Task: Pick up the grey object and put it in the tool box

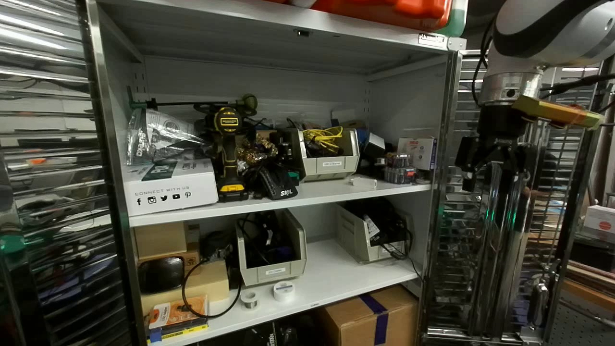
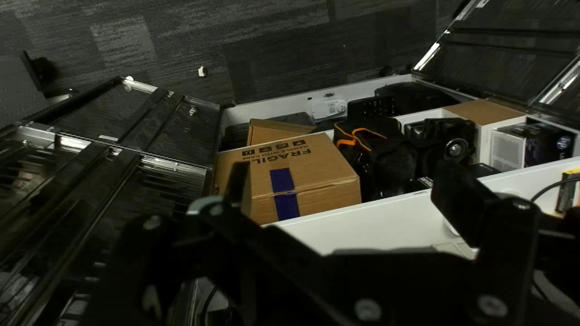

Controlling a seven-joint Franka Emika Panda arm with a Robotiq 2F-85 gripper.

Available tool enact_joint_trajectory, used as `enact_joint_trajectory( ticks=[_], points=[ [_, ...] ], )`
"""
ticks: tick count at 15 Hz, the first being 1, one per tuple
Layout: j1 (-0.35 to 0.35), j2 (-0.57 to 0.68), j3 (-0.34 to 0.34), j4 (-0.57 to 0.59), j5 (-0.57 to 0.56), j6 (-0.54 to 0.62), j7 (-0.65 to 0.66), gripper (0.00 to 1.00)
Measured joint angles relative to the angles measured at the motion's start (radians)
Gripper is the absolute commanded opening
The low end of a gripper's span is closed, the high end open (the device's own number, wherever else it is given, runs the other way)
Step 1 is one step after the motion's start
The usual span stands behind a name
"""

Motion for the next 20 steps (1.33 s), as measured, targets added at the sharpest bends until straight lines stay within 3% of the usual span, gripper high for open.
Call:
enact_joint_trajectory(
  ticks=[9, 20],
  points=[
    [0.043, 0.157, 0.009, 0.114, -0.045, 0.053, -0.288, 1.00],
    [0.055, 0.505, 0.024, 0.478, -0.048, 0.148, -0.720, 1.00]
  ],
)
